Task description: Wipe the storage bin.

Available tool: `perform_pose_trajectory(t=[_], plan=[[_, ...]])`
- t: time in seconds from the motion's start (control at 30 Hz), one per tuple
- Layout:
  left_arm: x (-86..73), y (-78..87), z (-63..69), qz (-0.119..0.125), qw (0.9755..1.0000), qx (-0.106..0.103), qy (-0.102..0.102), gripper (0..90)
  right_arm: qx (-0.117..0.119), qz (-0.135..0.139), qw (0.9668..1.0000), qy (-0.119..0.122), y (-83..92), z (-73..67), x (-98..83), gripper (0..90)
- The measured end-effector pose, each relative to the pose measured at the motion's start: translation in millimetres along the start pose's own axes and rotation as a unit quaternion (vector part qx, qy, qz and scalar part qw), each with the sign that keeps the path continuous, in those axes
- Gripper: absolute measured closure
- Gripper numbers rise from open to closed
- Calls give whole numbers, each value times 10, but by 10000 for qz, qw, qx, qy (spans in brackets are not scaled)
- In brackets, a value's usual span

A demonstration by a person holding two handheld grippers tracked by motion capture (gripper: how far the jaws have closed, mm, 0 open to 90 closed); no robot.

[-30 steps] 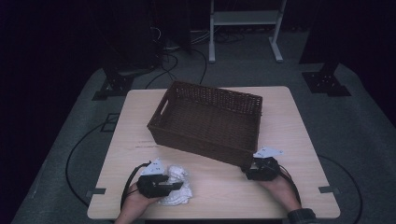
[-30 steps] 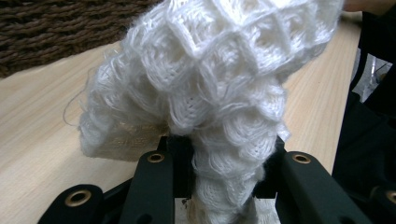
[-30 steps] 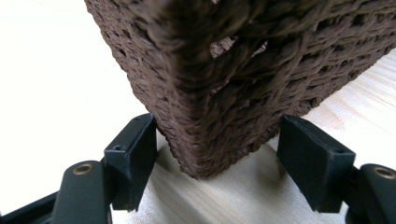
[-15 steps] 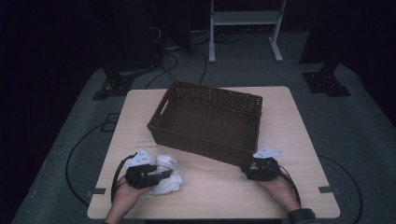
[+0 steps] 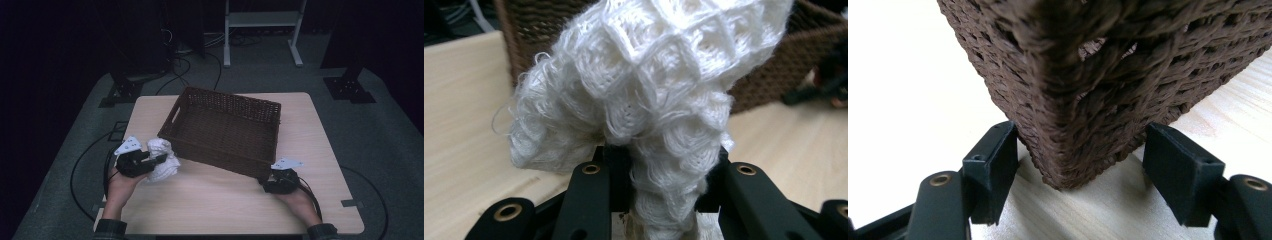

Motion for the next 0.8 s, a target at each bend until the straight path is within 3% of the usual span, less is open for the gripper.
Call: perform_pose_trajectory(t=[0.33, 0.5, 0.8], plan=[[71, -150, -274, -57, 9995, 286, -72, 669, -2, -1, 10000, -6, 0, 1, 0, 300], [47, -202, -360, -125, 9995, 268, -84, 673, 1, -6, 10000, -17, 0, 1, 1, 299], [-4, -300, -384, -273, 9994, 204, -76, 675, -5, -2, 10000, -28, 0, -2, 2, 300]])
Point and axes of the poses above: each handheld gripper's, and its own axes: y roughly backward along the jaws, x roughly out of its top, z roughly to its right, the point moved 1 cm from there along -y, roughly forward along the jaws, and after that the axes turned 13 degrees about z, right-handed, at the moved point
